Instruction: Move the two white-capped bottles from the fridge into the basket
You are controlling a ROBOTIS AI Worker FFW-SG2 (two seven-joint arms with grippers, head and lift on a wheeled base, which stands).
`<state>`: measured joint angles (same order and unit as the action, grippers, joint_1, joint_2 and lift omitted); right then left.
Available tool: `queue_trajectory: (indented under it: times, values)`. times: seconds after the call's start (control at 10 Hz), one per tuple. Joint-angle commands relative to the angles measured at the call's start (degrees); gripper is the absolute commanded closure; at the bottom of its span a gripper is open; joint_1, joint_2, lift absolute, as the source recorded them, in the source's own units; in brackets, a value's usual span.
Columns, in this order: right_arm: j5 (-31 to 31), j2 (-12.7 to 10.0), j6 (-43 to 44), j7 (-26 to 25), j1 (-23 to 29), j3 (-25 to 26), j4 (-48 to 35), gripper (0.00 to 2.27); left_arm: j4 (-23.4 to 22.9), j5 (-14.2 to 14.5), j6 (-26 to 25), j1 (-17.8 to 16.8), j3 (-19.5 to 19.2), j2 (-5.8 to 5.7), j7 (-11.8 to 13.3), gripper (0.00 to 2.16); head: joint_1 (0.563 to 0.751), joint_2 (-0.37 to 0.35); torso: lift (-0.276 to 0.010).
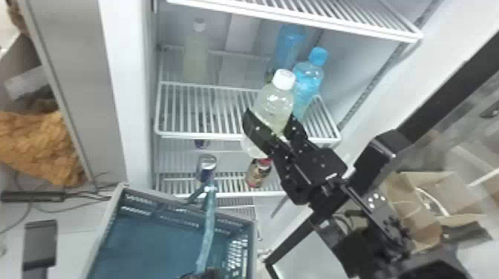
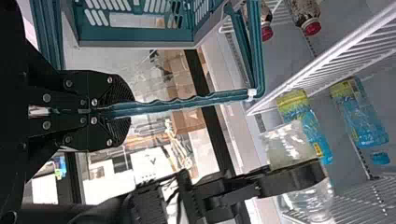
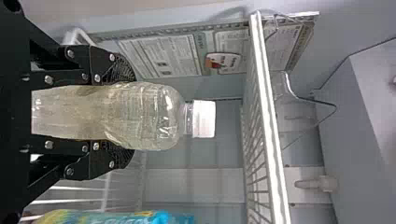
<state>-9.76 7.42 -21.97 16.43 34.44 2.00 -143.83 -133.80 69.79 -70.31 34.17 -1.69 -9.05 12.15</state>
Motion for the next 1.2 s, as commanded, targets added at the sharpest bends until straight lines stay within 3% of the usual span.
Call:
queue_trajectory:
  times: [0.0,0.4,0.8,1.1]
  values:
    - [-0.52,0.05,-6.15,0.1,5.21,1.66,-6.99,1.04,0.0,0.02,0.0,0.0,0.09,0.0,0.06,1.19,0.695,-0.324,0.0]
    - [-1.89,0.22,-28.09,0.1,13.23,4.63,-18.66,1.04,0.0,-0.09,0.0,0.14,-0.25,0.0,-0.02,1.19,0.695,-0.35,0.0]
    - [-2.47,0.22,-48.62,2.65,10.84,5.66,-19.51,1.04,0.0,-0.21,0.0,0.0,-0.14,0.0,-0.02,1.19,0.695,-0.35,0.0]
    - [-6.46,2.07,-53.82,4.14,7.32,4.17,-15.29,1.04,0.0,-0.21,0.0,-0.28,-0.14,0.0,-0.02,1.19,0.695,-0.35,0.0]
